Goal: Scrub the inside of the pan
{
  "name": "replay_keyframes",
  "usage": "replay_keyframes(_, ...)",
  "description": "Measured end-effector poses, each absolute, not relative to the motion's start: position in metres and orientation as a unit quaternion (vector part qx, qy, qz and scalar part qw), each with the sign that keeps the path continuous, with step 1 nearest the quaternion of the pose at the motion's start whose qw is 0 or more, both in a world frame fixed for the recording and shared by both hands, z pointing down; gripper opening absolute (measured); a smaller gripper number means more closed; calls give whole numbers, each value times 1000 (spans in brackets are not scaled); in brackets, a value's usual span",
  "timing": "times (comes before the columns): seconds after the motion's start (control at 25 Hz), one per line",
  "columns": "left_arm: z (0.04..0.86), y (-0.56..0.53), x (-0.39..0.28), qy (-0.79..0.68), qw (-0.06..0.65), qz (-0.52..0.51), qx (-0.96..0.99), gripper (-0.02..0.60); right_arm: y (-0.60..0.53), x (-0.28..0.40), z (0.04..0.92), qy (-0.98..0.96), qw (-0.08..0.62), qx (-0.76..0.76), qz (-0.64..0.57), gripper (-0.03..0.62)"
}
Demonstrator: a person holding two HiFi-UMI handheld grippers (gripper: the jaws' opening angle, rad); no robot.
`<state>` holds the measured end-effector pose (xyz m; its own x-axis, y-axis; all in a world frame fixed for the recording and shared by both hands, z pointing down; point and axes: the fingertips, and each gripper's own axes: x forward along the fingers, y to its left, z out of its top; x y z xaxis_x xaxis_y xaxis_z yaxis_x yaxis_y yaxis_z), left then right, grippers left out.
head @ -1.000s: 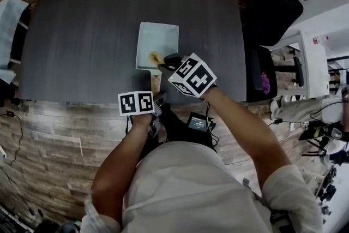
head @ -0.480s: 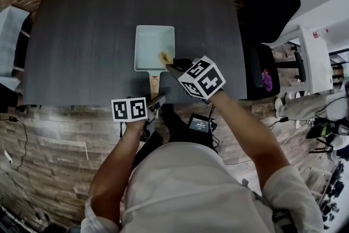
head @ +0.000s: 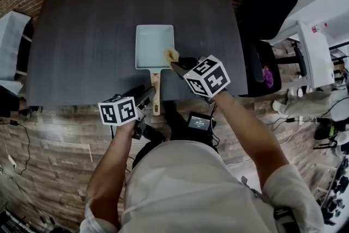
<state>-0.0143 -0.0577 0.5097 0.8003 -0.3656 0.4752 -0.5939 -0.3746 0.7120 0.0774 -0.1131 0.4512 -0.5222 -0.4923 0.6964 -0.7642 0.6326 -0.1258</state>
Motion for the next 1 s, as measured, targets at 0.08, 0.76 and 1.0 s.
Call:
replay_keyframes(0.08,494,-59,-17,-289,456,102,835,208,-110,79,446,-846,308,379,216,43)
replay_keyframes(0.76,359,-2,-53,-236,322,-19,917,20,-34,62,397,-854,234,416,206,43)
replay_keyframes(1.0,326,26,-65,-253,295,-51,920,12,-3,72,377,-862,201,421,197,43)
